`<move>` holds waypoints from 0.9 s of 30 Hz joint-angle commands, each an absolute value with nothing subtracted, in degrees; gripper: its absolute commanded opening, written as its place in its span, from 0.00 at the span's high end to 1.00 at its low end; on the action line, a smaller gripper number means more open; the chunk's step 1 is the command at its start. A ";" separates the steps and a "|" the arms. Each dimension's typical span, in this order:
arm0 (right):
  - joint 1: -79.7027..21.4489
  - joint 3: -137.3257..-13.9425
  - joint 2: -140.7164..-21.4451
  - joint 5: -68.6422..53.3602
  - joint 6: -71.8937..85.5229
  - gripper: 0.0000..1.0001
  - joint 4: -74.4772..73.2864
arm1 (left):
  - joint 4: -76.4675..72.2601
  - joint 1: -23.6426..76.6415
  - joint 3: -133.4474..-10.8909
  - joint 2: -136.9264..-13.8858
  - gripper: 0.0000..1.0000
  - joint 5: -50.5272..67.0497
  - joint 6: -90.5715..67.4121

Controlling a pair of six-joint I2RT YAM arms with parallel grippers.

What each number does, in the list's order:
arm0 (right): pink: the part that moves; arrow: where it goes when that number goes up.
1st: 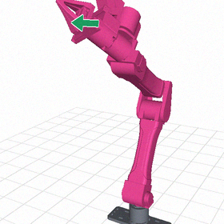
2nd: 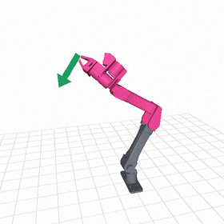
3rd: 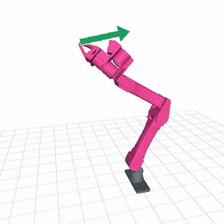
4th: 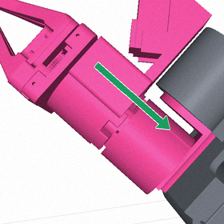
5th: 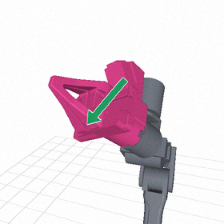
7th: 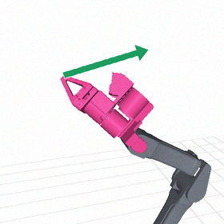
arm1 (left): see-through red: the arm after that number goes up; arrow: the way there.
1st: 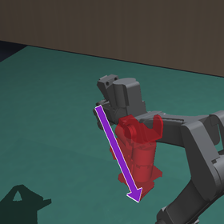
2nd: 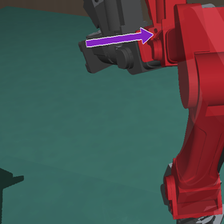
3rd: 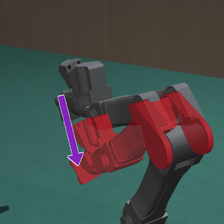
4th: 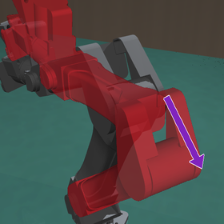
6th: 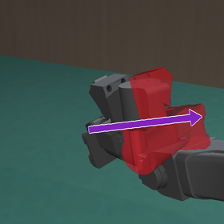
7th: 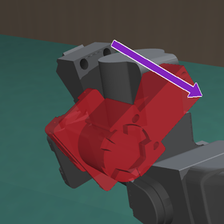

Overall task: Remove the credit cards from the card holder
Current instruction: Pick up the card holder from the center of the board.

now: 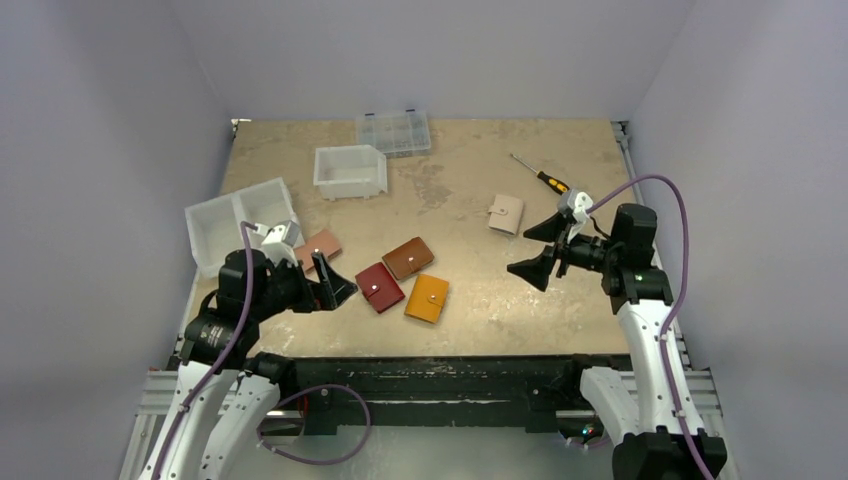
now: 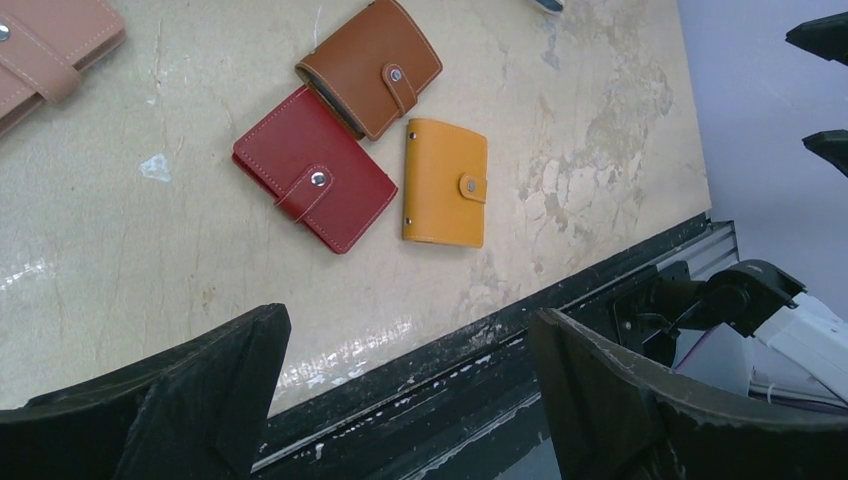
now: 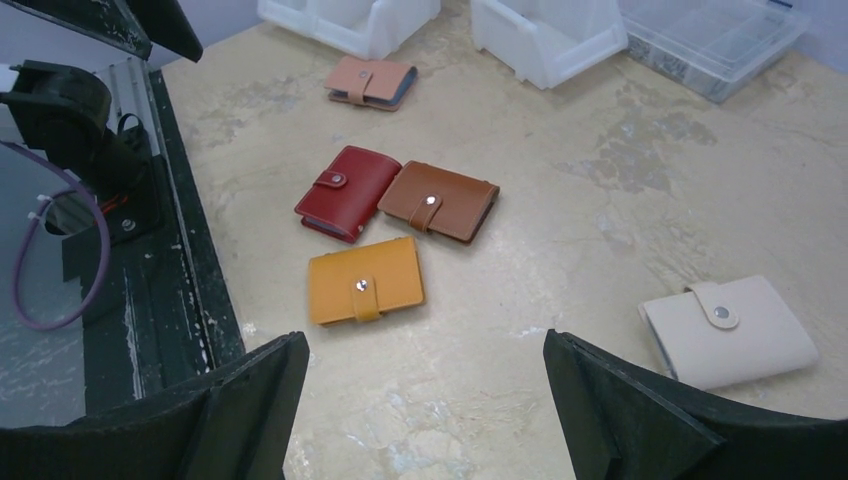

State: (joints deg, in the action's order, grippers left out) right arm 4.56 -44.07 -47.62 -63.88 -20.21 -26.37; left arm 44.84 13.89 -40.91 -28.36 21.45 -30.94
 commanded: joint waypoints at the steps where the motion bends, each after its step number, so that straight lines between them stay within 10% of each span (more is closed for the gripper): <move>1: 4.57 -43.70 -46.75 -63.83 -18.53 0.01 -21.86 | 44.73 13.71 -40.69 -27.62 0.02 22.41 -32.87; 27: 4.48 -42.14 -46.38 -59.19 -15.49 0.01 -19.35 | 36.12 14.19 -39.20 -33.07 0.01 23.39 -33.37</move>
State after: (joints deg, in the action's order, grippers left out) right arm 4.56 -42.22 -46.35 -59.61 -16.36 -21.50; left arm 39.81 13.91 -36.88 -31.81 22.52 -33.87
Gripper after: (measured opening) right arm 0.988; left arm 0.989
